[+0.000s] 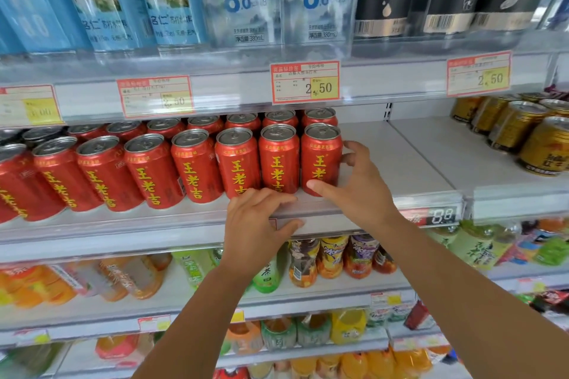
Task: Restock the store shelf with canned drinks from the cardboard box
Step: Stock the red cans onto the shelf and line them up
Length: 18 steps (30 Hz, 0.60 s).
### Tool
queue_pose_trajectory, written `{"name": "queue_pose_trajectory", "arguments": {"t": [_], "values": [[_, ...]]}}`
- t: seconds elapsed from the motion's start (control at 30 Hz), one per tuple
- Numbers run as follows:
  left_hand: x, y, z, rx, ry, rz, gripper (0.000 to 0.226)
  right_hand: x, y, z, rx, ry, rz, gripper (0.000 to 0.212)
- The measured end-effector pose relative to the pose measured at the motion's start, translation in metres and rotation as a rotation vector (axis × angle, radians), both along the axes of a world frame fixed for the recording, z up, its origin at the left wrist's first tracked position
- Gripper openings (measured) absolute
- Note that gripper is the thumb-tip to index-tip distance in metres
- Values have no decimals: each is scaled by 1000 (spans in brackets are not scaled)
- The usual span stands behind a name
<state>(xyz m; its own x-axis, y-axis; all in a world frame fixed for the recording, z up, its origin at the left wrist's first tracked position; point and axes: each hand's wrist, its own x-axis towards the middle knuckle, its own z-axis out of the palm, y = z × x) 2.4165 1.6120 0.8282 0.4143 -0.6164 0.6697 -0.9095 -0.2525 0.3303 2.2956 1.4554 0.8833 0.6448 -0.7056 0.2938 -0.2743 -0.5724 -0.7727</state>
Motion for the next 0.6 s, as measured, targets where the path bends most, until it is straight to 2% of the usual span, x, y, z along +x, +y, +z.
{"name": "queue_pose_trajectory", "arguments": {"t": [0.13,0.2,0.3,0.43,0.6], "values": [[-33,-5,4,-116,-55,-59,31,-48,6,-13,29,-254,-47,64],[-65,-16,-8,-76,14,-191,28,-86,6,-33,63,-303,-96,51],[-117,-39,-55,185,295,-423,32,-153,-3,-78,115,-245,-222,40],[-180,-66,-150,614,509,-610,38,-249,-11,-153,377,-129,-458,26],[-245,-69,-275,1111,657,-643,47,-353,8,-277,730,59,-776,23]]}}
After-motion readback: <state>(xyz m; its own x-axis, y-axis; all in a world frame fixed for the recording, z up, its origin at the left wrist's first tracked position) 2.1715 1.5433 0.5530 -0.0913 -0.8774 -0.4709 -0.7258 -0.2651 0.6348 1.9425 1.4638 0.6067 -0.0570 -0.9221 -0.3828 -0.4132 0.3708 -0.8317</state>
